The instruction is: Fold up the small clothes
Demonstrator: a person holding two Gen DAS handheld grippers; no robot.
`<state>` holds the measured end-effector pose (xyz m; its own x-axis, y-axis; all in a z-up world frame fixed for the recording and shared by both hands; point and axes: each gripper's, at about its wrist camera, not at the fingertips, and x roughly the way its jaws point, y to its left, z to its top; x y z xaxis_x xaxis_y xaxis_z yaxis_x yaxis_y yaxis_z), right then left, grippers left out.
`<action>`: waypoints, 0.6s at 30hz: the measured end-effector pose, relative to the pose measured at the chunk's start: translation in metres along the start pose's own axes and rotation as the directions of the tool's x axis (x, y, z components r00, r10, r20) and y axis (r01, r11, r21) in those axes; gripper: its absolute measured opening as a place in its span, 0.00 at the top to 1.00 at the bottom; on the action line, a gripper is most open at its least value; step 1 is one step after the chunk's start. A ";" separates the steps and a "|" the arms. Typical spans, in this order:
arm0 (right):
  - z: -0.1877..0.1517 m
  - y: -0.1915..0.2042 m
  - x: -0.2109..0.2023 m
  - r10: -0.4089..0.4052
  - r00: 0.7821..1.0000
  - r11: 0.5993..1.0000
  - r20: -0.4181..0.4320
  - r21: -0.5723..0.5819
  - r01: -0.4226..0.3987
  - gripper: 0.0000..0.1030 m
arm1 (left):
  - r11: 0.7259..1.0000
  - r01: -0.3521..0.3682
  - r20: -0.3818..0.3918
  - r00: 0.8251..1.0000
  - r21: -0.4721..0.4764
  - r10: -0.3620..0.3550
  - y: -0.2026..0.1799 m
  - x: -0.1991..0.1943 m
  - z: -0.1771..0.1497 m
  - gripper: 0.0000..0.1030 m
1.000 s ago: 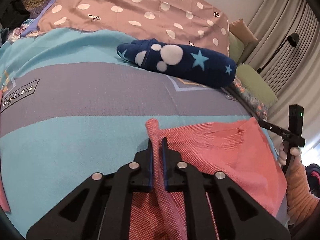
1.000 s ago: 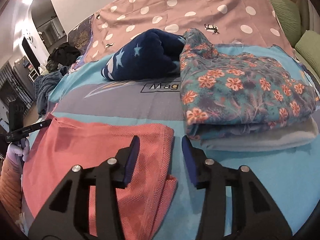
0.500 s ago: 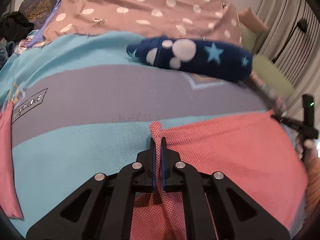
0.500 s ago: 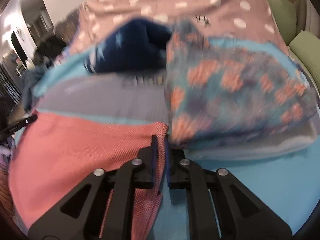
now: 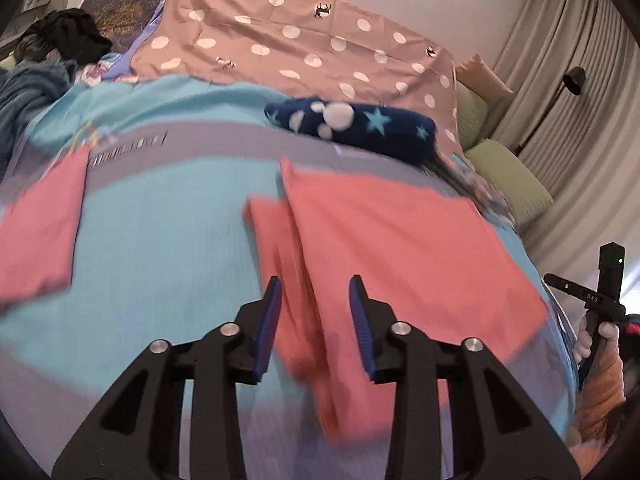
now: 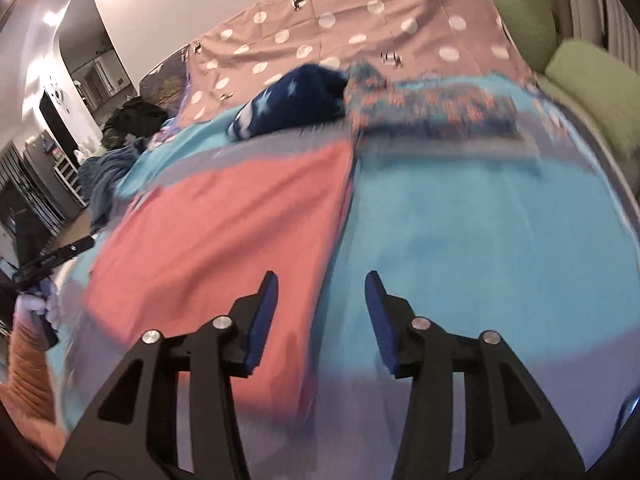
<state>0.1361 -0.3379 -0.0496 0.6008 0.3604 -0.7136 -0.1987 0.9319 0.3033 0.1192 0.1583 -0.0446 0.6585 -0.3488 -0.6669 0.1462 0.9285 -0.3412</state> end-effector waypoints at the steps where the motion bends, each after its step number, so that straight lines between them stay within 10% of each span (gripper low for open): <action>1: -0.012 0.000 -0.005 0.003 1.000 1.000 -0.007 0.014 -0.003 0.54 | 1.000 0.015 -0.010 1.000 -0.010 -0.015 -0.003 -0.007 -0.013 0.63; 12: -0.048 0.011 -0.004 0.075 0.997 0.981 -0.025 0.178 -0.069 0.54 | 0.992 0.046 -0.065 0.996 -0.114 -0.053 -0.007 -0.001 -0.058 0.60; 13: -0.044 0.012 0.000 0.072 0.997 0.979 -0.025 0.191 -0.066 0.62 | 0.992 0.048 -0.065 0.996 -0.119 -0.056 -0.009 0.004 -0.058 0.60; 14: -0.041 0.013 0.005 0.044 0.998 0.980 -0.038 0.194 -0.036 0.96 | 0.993 0.036 -0.066 0.997 -0.111 -0.044 -0.010 0.007 -0.057 0.70; 15: -0.041 0.012 0.008 0.024 0.998 0.981 -0.060 0.193 -0.012 0.95 | 0.996 0.012 -0.075 0.997 -0.093 -0.019 -0.011 0.009 -0.058 0.93; 18: -0.048 0.002 0.009 -0.033 0.996 0.982 -0.079 0.183 0.047 0.95 | 0.992 0.016 -0.087 0.996 -0.124 -0.027 0.000 0.009 -0.067 0.92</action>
<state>0.1041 -0.3309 -0.0861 0.5438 0.3319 -0.7708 -0.0251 0.9245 0.3804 0.0760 0.1464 -0.0950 0.5877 -0.3832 -0.7126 0.0639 0.8999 -0.4313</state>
